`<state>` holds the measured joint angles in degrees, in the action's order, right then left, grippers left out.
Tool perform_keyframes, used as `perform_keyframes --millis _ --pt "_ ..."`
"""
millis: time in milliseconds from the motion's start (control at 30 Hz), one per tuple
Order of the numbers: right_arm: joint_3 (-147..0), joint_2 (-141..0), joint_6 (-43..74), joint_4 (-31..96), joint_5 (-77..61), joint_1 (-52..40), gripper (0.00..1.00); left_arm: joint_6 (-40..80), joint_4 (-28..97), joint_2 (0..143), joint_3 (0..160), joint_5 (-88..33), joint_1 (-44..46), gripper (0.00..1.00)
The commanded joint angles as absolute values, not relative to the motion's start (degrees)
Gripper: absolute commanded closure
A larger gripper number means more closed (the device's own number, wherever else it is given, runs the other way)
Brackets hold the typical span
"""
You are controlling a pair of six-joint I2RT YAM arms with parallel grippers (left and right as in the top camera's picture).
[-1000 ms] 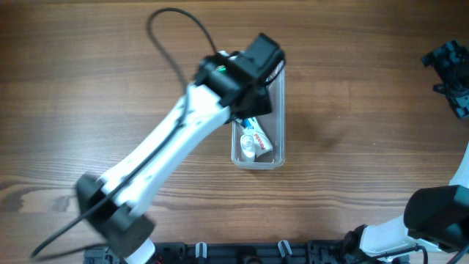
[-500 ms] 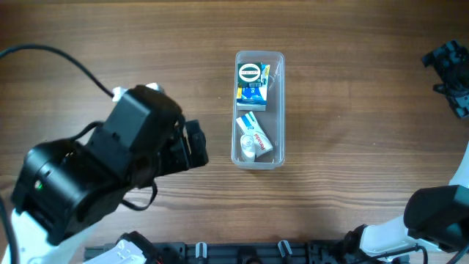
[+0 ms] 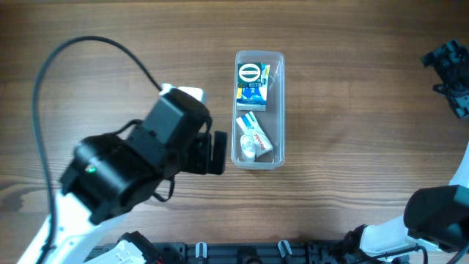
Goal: Pack container
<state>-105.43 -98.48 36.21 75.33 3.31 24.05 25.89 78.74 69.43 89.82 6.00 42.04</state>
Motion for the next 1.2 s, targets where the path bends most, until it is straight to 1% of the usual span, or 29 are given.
perform_keyframes --millis 0,33,100,167,267,333,467,633,767,1067,1167 --pt "-105.3 -99.29 37.08 75.2 4.27 23.97 0.0 13.91 65.36 59.46 73.3 2.13 41.21 0.0" --pt "-105.3 -99.29 37.08 75.2 4.27 23.97 0.0 9.34 55.99 53.65 63.0 -1.19 39.22 0.0" --pt "-105.3 -99.29 37.08 75.2 4.27 23.97 0.0 8.1 44.6 45.3 49.5 -4.62 34.63 0.0" --pt "-105.3 -99.29 37.08 75.2 4.27 23.97 0.0 8.1 31.77 34.89 34.76 -9.17 27.59 0.0" --pt "-105.32 -99.29 37.06 75.2 4.27 23.97 0.0 8.1 21.5 25.32 23.22 -13.34 20.58 0.0" --pt "-105.3 -99.29 37.06 75.18 4.27 23.97 0.0 8.1 15.75 16.71 14.61 -17.41 14.09 0.0" --pt "-105.3 -99.29 37.08 75.2 4.27 23.97 0.0 7.55 14.11 10.0 11.14 -16.88 10.57 0.0" --pt "-105.3 -99.29 37.06 75.2 4.27 23.97 0.0 1.65 14.33 4.95 9.89 -16.93 6.52 0.0" --pt "-105.3 -99.29 37.08 75.2 4.27 23.97 0.0 1.69 14.24 0.12 6.72 -16.95 3.51 0.0" --pt "-105.3 -99.29 37.1 75.2 4.27 23.97 0.0 1.43 8.38 0.12 5.87 -16.91 0.1 0.0" --pt "-105.3 -99.29 37.08 75.2 4.27 23.97 0.0 1.5 2.55 0.12 1.48 -17.19 -0.16 0.0"
